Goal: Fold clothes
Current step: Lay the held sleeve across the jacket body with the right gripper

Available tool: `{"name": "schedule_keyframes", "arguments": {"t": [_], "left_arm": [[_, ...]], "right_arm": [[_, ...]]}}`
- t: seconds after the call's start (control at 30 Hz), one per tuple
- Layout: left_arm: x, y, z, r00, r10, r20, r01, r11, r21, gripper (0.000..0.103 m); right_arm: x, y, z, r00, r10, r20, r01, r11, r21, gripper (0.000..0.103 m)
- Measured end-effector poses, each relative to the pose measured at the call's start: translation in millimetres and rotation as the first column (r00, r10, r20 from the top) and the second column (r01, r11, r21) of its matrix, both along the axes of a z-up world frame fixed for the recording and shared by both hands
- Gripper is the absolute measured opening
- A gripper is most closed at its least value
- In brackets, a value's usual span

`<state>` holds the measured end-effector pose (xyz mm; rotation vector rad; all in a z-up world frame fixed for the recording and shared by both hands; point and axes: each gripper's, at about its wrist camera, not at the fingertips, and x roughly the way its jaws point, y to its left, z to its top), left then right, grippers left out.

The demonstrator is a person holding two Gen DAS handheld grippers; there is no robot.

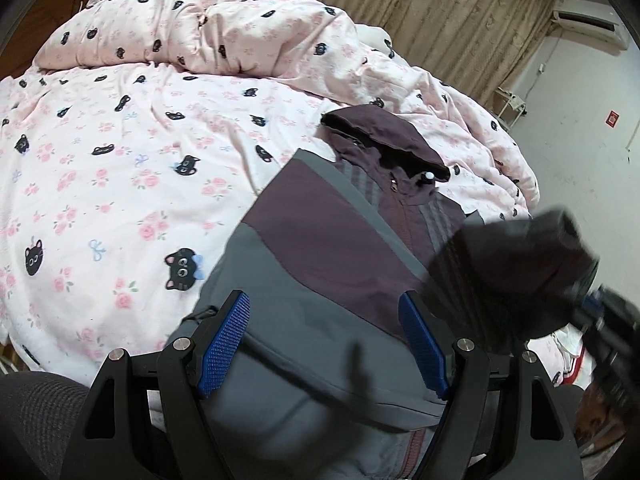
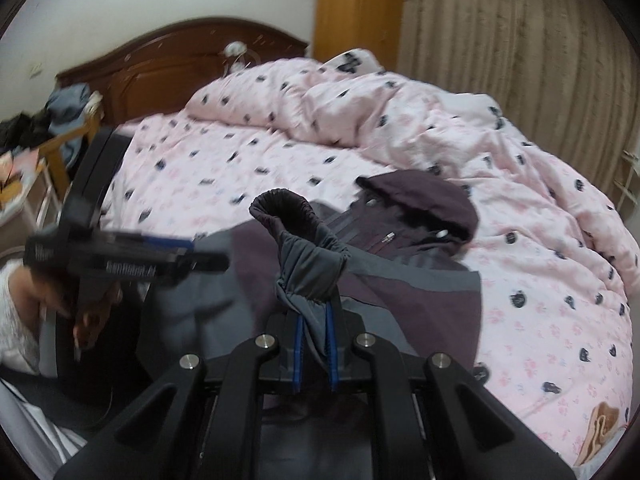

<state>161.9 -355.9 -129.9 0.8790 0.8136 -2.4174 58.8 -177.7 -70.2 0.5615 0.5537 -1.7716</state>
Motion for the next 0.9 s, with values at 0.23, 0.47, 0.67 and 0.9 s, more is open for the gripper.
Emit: {"name": "schedule_keyframes", "arguments": {"t": [0.23, 0.47, 0.67, 0.9], "left_arm": [[3.6, -3.3, -1.8, 1.0, 0.005, -0.005, -0.005, 1.0, 0.002, 0.072], [3.9, -3.9, 0.0, 1.0, 0.003, -0.012, -0.003, 1.0, 0.007, 0.072], [2.0, -2.4, 3.3, 1.0, -0.01, -0.019, 0.01, 1.0, 0.009, 0.072], [-5.7, 5.1, 15.5, 0.998, -0.048, -0.042, 0.048, 0.999, -0.001, 0.072]], "right_arm": [[12.9, -12.5, -29.5, 0.999, 0.043, -0.022, -0.041, 0.996, 0.079, 0.01], [22.3, -21.4, -52.9, 0.996, 0.075, -0.048, -0.067, 0.987, 0.144, 0.01], [33.3, -24.4, -66.0, 0.993, 0.098, -0.059, -0.087, 0.981, 0.174, 0.019], [45.3, -13.1, -59.2, 0.983, 0.184, 0.009, -0.183, 0.973, 0.138, 0.052]]}}
